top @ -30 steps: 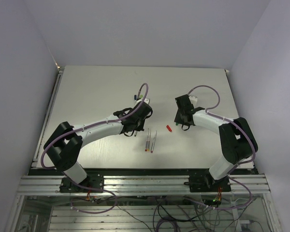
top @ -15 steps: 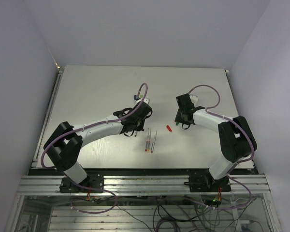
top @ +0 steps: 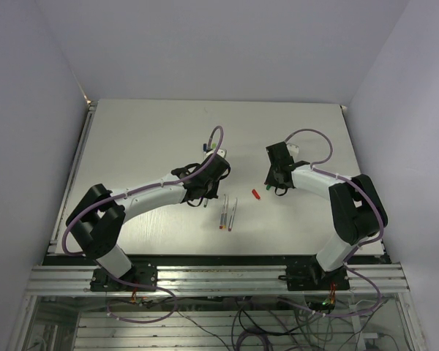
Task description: Insert the pens into the pen caps
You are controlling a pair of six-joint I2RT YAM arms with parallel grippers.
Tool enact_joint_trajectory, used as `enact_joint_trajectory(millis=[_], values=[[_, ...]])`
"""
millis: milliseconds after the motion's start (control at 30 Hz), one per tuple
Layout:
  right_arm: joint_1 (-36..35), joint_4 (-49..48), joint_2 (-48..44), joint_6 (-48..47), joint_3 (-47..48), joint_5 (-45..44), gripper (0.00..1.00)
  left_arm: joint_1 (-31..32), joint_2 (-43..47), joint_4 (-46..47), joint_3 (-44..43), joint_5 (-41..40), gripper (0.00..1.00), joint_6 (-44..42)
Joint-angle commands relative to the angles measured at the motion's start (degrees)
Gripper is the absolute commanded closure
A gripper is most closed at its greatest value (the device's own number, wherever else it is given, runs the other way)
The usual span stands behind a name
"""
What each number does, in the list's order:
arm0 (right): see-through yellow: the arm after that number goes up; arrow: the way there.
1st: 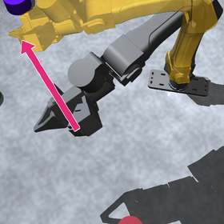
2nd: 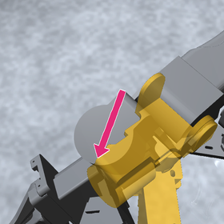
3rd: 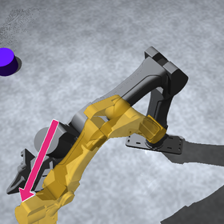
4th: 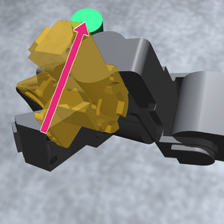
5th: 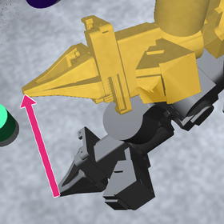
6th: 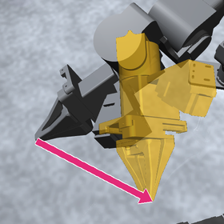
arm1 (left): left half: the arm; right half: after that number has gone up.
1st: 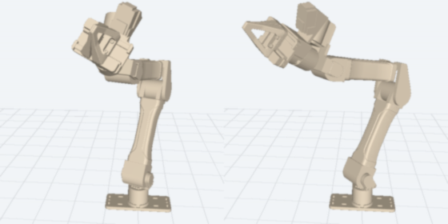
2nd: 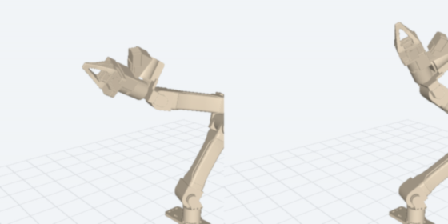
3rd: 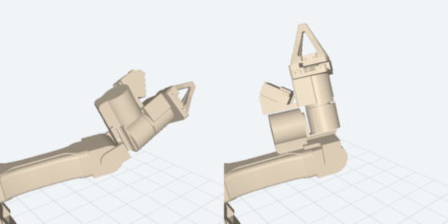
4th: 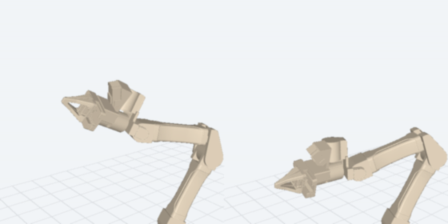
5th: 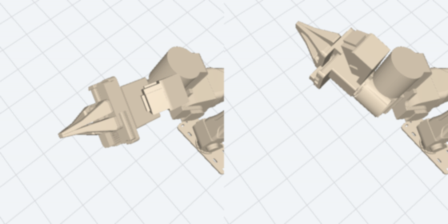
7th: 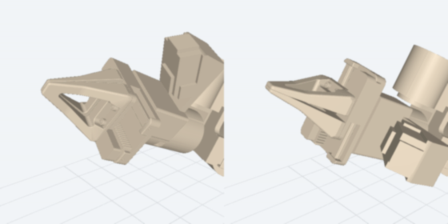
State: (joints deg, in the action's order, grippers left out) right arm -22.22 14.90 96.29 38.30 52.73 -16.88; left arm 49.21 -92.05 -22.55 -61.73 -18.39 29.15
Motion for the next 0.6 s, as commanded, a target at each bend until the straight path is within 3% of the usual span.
enact_joint_trajectory(millis=[0,567], values=[[0.3,0.5,0.9,0.0,0.0,-0.1,0.78,-0.4,-0.2,1.3,0.2,1.0,0.93,-0.2],[0.4,1.6,1.7,1.1,-1.7,-0.4,0.8,-0.6,-0.7,1.6,0.2,1.7,0.93,0.2]])
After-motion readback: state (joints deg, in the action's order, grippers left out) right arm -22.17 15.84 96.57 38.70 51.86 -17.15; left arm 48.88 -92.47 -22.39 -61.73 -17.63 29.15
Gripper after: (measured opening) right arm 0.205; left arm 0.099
